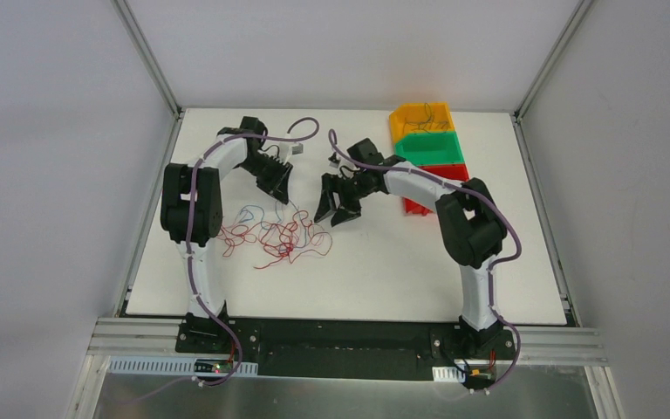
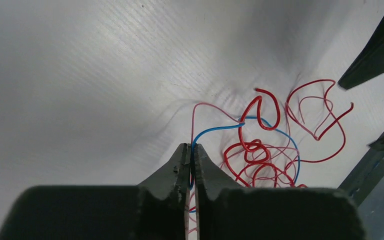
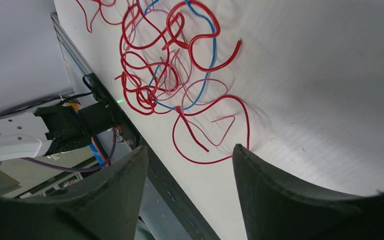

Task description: Untangle the cables

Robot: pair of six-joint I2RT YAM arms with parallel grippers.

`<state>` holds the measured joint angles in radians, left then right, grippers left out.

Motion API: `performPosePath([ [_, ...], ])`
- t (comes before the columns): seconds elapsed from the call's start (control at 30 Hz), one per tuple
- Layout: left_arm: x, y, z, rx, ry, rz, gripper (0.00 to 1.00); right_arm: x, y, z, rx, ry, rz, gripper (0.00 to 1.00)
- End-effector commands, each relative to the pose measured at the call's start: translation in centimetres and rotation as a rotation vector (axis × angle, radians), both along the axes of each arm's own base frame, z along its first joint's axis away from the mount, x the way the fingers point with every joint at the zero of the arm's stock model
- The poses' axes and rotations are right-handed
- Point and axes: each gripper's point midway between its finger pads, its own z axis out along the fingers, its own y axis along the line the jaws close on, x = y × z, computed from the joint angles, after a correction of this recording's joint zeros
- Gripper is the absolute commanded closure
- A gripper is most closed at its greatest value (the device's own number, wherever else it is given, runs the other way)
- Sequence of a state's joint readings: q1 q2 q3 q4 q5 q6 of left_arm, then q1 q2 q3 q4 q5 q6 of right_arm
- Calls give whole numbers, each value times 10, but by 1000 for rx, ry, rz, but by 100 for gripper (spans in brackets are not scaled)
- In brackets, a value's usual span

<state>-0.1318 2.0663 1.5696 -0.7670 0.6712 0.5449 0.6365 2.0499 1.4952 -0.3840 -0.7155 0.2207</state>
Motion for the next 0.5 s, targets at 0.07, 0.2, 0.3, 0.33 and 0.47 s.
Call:
performPosePath([
  [0.07, -1, -2, 84, -96, -115, 86, 100, -21, 20, -37, -36, 1, 7, 51],
  [0.2, -7, 4, 144, -134, -213, 174, 100, -35, 17, -63, -119, -21, 60, 68],
  [0.3, -9, 13, 197, -156, -313, 261, 100, -42, 12, -78, -179, -40, 92, 85],
  [0.33, -9, 18, 213, -158, -347, 292, 100, -43, 10, -82, -195, -45, 99, 92],
  [0.47, -7, 41, 285, -159, -526, 418, 100, -48, 2, -90, -233, -50, 122, 100],
])
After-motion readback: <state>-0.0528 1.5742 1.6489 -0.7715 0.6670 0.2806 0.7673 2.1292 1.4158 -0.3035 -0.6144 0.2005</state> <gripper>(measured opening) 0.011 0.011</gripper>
